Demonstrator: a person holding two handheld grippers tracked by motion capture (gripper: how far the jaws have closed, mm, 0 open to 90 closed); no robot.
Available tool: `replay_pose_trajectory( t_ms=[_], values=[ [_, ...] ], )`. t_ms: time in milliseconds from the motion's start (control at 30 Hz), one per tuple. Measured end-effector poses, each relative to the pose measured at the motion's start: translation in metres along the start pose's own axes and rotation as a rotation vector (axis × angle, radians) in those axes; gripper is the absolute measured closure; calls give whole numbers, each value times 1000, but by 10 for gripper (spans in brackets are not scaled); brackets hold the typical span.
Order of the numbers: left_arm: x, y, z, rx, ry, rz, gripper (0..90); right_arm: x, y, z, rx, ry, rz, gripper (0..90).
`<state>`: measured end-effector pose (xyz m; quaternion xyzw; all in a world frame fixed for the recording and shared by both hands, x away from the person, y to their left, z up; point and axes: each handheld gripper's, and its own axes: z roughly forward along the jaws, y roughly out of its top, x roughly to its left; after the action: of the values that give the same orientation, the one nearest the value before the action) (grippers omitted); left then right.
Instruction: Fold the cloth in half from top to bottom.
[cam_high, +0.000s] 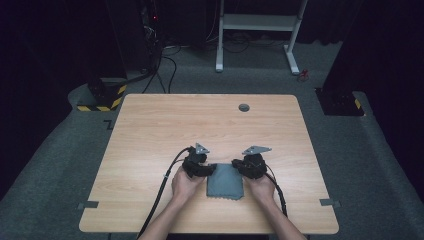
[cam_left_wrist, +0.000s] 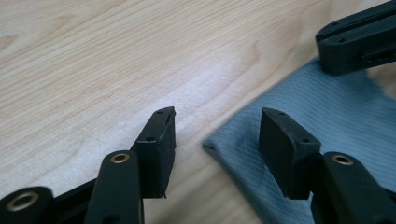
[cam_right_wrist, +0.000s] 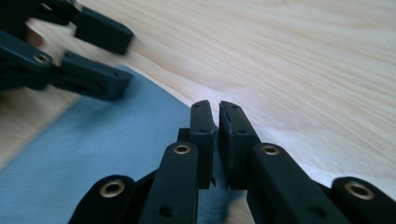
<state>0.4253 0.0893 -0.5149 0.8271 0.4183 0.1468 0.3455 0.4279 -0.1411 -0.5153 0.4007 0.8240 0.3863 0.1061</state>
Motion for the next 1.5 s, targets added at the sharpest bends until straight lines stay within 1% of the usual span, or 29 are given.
replay_pose_trajectory(
  t_ms=[33,67,100,133,200,267,300,333,400,433,467,500,533,600,700,767,867,933,967,1033,1067,1100,1133,1200,1267,1367,1400,1467,1500],
  values=[
    [0,0,0,3,6,4,473,-2,-1,1,11,-12,5,840],
    [0,1,0,8,9,12,474,-4,-3,1,9,-18,3,834],
    [0,1,0,12,8,14,476,-6,-4,0,1,-21,-2,810],
    [0,1,-1,14,7,15,483,-6,-4,-2,8,-34,-4,766],
    [0,1,-1,22,-3,22,509,-5,-5,-3,18,-61,-22,714],
    [1,2,-2,25,-17,25,540,-6,-5,-3,23,-63,-30,700],
    [1,2,-2,24,-30,26,574,-8,-5,-3,26,-62,-30,703],
    [0,3,-2,26,-41,31,613,-8,-4,-3,31,-60,-23,730],
    [0,3,-1,31,-61,40,691,-8,-3,-3,40,-41,-30,809],
    [1,3,-1,33,-77,36,720,-8,-2,-2,45,-30,-47,860],
    [2,3,-1,36,-99,21,761,-7,-1,-2,49,-30,-45,873],
    [4,4,-1,40,-116,15,798,-6,0,-2,54,-34,-58,882],
    [5,4,0,34,-128,7,826,-6,0,-2,57,-35,-59,887],
    [6,4,0,32,-132,13,859,-5,1,-1,55,-47,-80,889],
    [8,7,3,16,-106,21,870,-6,4,0,46,-65,-87,891],
    [11,7,4,2,-107,1,871,-7,7,1,41,-72,-87,891],
    [15,7,8,-24,-91,-9,870,-10,13,5,35,-81,-73,890],
    [17,7,8,-27,-93,-10,866,-11,14,10,42,-90,-72,886],
    [18,6,8,-30,-94,-21,854,-12,14,12,44,-89,-69,874],
    [21,6,8,-29,-84,-36,755,-14,13,12,37,-95,-45,777],
    [21,6,8,-29,-84,-36,708,-14,13,12,37,-95,-45,777],
    [23,5,5,-35,-92,-62,656,-16,12,7,22,-87,-23,736],
    [24,4,2,-43,-81,-61,632,-16,11,5,11,-84,-21,736],
    [27,1,-5,-67,-77,-75,590,-18,7,-4,-13,-79,-6,731],
    [29,-4,-11,-93,-64,-88,553,-18,3,-11,-25,-81,5,721],
    [32,-12,-22,-113,-56,-96,539,-19,-4,-21,-42,-79,8,713],
    [33,-15,-25,-117,-52,-96,536,-19,-6,-24,-45,-77,18,710],
    [33,-17,-27,-122,-53,-100,529,-20,-8,-27,-48,-77,20,706],
    [33,-22,-33,-129,-45,-96,525,-22,-13,-34,-56,-78,29,695]
  ],
)
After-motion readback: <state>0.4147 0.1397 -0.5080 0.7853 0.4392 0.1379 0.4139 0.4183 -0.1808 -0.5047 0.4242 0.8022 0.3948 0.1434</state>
